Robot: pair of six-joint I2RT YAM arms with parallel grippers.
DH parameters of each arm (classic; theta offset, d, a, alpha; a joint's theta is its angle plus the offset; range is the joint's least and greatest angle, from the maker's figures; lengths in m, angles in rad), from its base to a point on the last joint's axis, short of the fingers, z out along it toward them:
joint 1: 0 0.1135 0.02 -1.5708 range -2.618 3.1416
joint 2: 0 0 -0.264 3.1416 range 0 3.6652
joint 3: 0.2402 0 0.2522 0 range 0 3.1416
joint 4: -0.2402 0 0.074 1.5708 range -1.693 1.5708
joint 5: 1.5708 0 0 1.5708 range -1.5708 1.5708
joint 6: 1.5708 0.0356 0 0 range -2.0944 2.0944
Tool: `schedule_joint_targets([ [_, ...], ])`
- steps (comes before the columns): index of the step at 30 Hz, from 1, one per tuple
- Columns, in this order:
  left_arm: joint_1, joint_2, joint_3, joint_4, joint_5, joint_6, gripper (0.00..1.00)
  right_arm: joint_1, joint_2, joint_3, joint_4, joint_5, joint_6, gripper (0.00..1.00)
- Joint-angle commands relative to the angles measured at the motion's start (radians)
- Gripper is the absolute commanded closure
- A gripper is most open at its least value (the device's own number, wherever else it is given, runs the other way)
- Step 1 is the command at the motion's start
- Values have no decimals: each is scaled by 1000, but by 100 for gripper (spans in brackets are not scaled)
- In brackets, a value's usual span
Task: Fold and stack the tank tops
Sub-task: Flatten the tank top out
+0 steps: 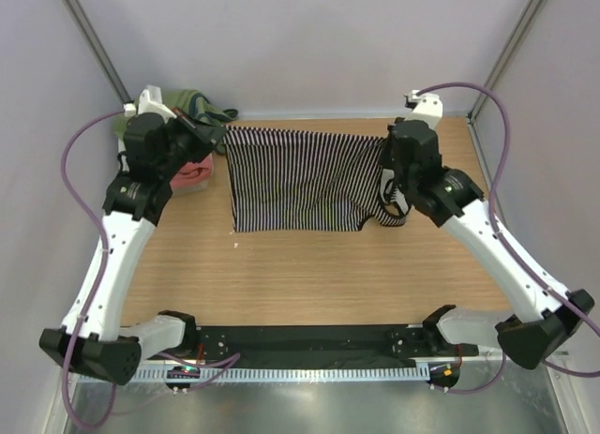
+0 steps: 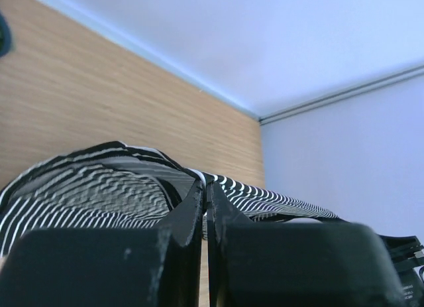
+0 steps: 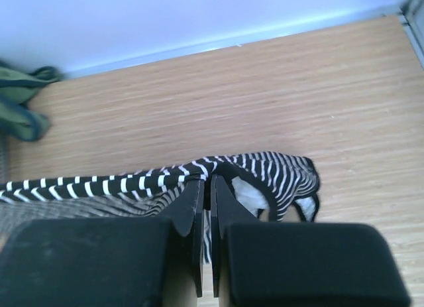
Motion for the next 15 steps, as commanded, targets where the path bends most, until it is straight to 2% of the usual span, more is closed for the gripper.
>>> schedule_joint_targets([
  [1, 16, -134, 53, 4, 23, 74, 100, -15, -127, 81, -127, -93, -73, 99],
  [6, 16, -413, -28, -15, 20, 105, 100, -13, -318, 61, -184, -496, -53, 98],
  [10, 16, -571, -30, -81, 18, 111, 100, -13, -450, 54, -257, -715, 4, 99],
  [15, 16, -585, 4, -141, 1, 99, 100, -15, -462, 92, -303, -765, 41, 99],
])
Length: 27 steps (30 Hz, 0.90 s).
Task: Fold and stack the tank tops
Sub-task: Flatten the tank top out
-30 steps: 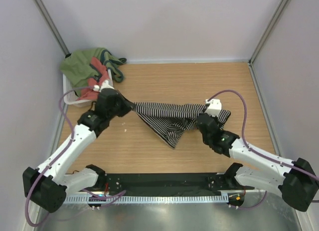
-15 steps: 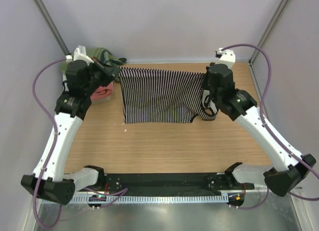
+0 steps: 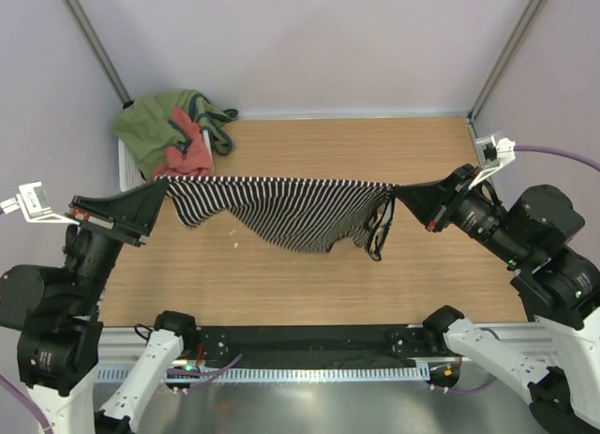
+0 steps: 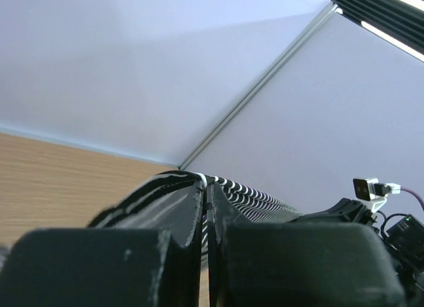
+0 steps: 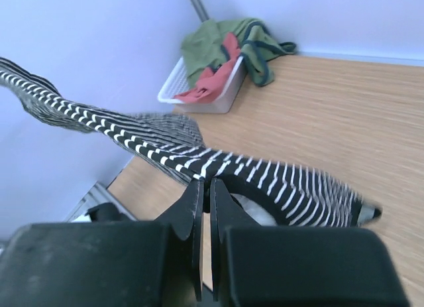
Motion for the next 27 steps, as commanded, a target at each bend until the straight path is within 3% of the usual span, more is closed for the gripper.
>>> schedule_joint_targets([
  [1, 15, 72, 13, -59, -81, 30, 100, -12, 44, 72, -108, -30, 11, 99],
  [4, 15, 167, 39, -96, -120, 30, 100, -12, 135, 145, -202, 150, -9, 99],
  [5, 15, 224, 34, -100, -131, 30, 100, -12, 178, 162, -232, 280, -18, 99],
  [8, 15, 328, -45, -35, -147, 15, 100, -12, 330, 148, -235, 444, -56, 99],
  [10, 15, 379, -164, 42, -174, -20, 100, -15, 431, 99, -165, 482, -70, 99],
  [14, 17, 541, -364, 370, -182, -117, 100, -113, 608, 39, -4, 448, -70, 99],
  [18, 14, 841, -408, 568, -297, -139, 100, -231, 845, 132, 139, 408, -55, 96],
  [19, 14, 902, -360, 613, -318, -120, 100, -253, 972, 184, 142, 410, -38, 88],
  [20, 15, 965, -314, 613, -312, -103, 93, -271, 1029, 241, 139, 410, -27, 70],
  [21, 24, 1040, -253, 577, -296, -91, 55, -294, 1089, 360, 101, 408, -24, 26],
  [22, 26, 1156, -98, 433, -288, -79, 38, -296, 1163, 414, 70, 433, -21, 17],
  [24, 26, 1256, 64, 259, -279, -68, 27, -290, 1177, 458, 50, 409, -26, 15],
  [25, 23, 1279, 123, 215, -271, -54, 26, -288, 1159, 424, 71, 384, -29, 15],
  [27, 15, 1248, 90, 226, -298, -63, 22, -291, 1056, 264, 171, 387, -24, 19],
])
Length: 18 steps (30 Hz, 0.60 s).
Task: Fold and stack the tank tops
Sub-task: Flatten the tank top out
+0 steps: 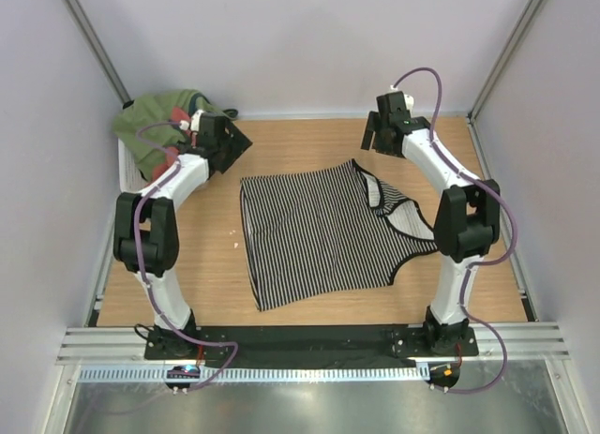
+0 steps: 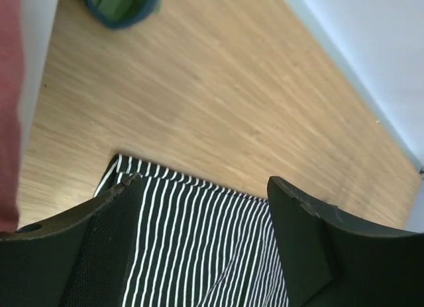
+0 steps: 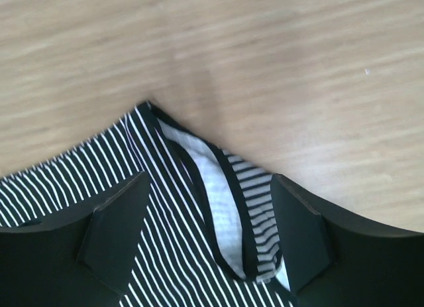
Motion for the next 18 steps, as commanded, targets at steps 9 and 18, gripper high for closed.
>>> schedule_joint_targets([
  [9, -63, -372, -297, -12, 72, 45, 33, 7, -452, -547, 172, -63, 42, 41],
  [18, -273, -687, -558, -140, -7, 79, 36, 7, -511, -759, 229, -91, 106, 34],
])
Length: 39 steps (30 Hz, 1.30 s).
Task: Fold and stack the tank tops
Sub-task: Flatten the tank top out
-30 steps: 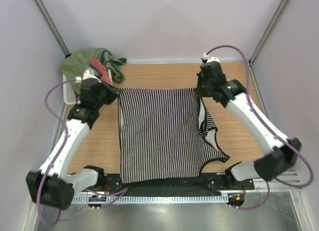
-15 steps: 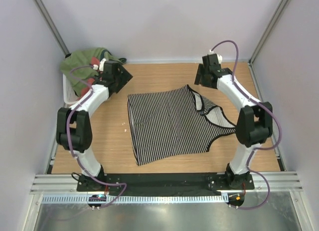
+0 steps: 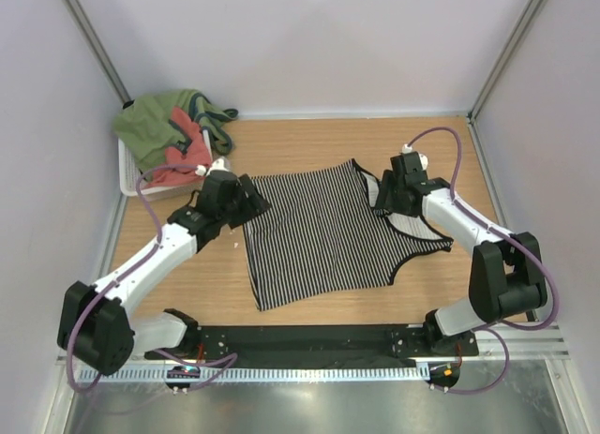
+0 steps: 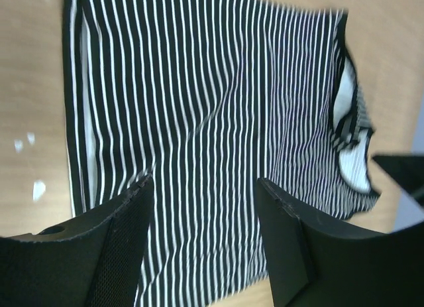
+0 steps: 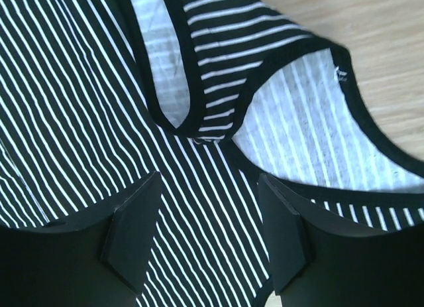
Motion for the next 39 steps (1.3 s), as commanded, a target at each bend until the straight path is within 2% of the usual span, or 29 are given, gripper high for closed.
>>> schedule_joint_targets([
  [1, -54, -126, -73, -75, -52, 28, 36, -1, 0, -24, 80, -21, 54, 33],
  [2, -77, -149, -109, -89, -55, 27, 37, 0, 5, -35, 97, -26, 60, 30],
  [5, -111, -224, -166, -124, -51, 19, 38, -1, 38, -39, 121, -31, 92, 30],
  [10, -148, -298, -301, -141, -2, 1, 40, -3, 97, -26, 157, -12, 136, 35],
  [12, -160, -310, -340, -152, 14, -4, 42, -1, 120, -21, 172, -3, 151, 41],
  [16, -194, -332, -385, -165, 23, -19, 44, -3, 149, -6, 175, 23, 156, 58],
  [18, -240, -349, -402, -182, 20, -36, 45, -9, 149, 16, 165, 52, 143, 89],
  [20, -266, -362, -408, -195, 9, -50, 45, -15, 140, 25, 155, 74, 139, 98],
  [25, -332, -387, -417, -242, -9, -76, 45, -33, 133, 85, 125, 152, 102, 99],
  [31, -358, -405, -451, -248, -8, -96, 46, -85, 189, 224, 91, 157, 90, 99],
  [39, -363, -410, -477, -254, -40, -101, 46, -121, 453, 523, 17, 213, 100, 99],
])
